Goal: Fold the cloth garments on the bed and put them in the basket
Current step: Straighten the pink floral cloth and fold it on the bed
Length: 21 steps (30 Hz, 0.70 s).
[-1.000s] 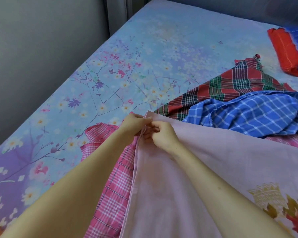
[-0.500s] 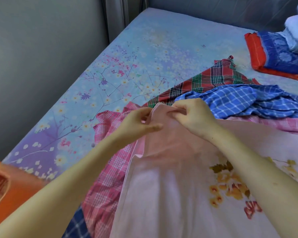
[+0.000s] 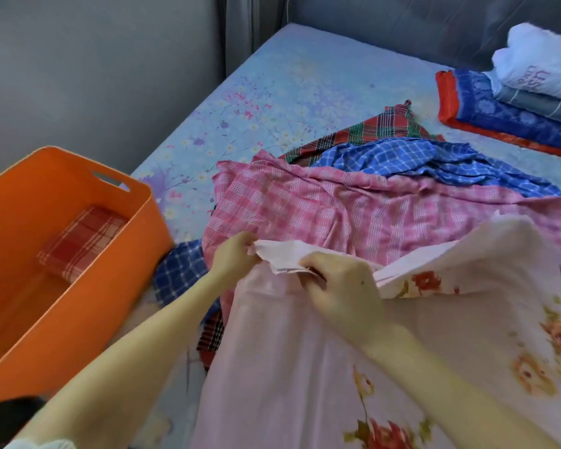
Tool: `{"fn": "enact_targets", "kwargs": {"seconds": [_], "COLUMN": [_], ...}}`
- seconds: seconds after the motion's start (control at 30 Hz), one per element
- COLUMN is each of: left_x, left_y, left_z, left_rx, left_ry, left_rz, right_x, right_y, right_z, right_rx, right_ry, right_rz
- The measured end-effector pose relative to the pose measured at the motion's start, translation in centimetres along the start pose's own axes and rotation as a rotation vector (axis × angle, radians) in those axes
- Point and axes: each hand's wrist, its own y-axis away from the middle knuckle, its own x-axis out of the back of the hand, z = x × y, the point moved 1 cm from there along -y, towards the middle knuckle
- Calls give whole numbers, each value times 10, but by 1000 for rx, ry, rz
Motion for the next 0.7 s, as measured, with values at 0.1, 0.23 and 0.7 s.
{"fn": "enact_targets", "kwargs": {"seconds": [0.1,0.23,0.7], "left_x": [2,-2,-124], "left_y": [64,162,263], "left_z": [-54,-125,-231], "left_rx": [132,321,478], "left_ry": [-56,12,141], "left_rz": [61,168,52], "right_x": [-24,-49,-155], "right_y": [61,127,274], "right_z": [-33,-76,-51], "right_rx": [-30,12,-607], "right_ry": [-66,-217,-261], "right_rz": [-106,-247,-428]}}
